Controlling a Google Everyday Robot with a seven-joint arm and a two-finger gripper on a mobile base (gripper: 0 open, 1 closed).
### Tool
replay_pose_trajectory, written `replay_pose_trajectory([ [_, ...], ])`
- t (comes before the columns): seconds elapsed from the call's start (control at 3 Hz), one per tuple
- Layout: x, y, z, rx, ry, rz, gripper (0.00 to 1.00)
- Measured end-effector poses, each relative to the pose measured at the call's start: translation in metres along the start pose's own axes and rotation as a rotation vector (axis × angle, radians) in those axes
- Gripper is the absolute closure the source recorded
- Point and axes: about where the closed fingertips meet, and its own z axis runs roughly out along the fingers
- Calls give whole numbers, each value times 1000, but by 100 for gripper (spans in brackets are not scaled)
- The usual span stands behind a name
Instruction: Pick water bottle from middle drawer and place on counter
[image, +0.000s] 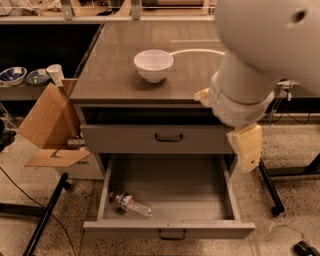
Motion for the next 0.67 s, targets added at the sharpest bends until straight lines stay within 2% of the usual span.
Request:
replay_pose_trajectory([
  [0.33,-19,6,34,-41,19,-172,0],
  [0.67,-32,8,62,-67,12,-253,0],
])
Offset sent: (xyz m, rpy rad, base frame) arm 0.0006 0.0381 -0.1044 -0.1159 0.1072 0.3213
